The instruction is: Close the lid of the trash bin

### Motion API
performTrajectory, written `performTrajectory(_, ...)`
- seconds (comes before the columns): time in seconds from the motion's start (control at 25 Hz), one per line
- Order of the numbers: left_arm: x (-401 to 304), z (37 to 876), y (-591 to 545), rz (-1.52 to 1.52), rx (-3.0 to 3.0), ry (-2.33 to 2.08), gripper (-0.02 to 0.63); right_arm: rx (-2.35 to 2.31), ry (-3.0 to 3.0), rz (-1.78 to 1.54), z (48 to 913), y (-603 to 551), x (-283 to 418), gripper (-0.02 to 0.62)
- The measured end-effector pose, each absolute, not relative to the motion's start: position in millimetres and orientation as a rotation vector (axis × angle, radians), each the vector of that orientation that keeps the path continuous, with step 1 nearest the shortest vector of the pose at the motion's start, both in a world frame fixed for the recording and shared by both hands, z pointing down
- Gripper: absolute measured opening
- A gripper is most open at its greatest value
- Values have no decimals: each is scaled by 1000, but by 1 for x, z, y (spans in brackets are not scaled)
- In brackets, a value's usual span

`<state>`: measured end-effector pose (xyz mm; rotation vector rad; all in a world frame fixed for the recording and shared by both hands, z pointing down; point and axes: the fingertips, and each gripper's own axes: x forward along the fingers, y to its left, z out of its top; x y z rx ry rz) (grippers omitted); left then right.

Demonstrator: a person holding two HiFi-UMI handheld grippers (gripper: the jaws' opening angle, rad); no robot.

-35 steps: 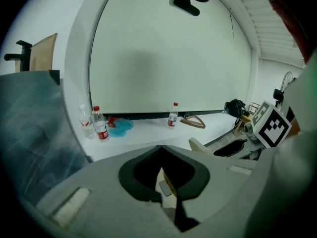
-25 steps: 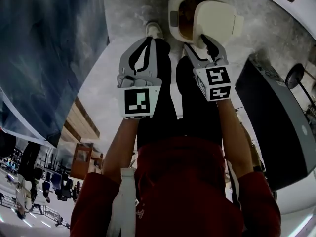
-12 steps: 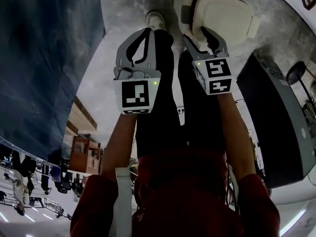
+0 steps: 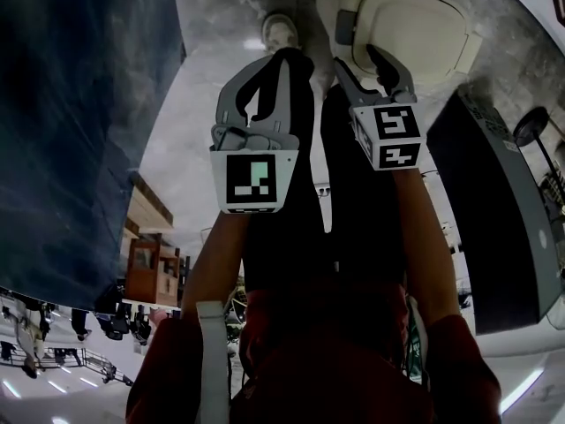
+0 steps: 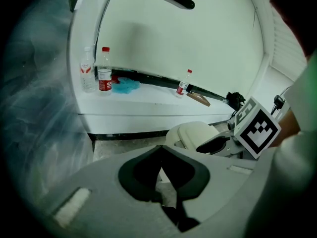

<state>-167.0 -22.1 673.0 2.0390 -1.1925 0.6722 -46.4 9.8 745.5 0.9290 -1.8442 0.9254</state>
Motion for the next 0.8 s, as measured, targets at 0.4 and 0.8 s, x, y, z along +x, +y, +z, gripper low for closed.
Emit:
performTrajectory(0.4, -174, 678, -18, 679, 2019, -1189, 5, 955, -1818, 943, 754, 8, -52, 244)
performTrajectory(0.8, -175, 663, -24, 691, 2041, -1221, 5, 934, -1833, 936, 748, 6, -52, 250)
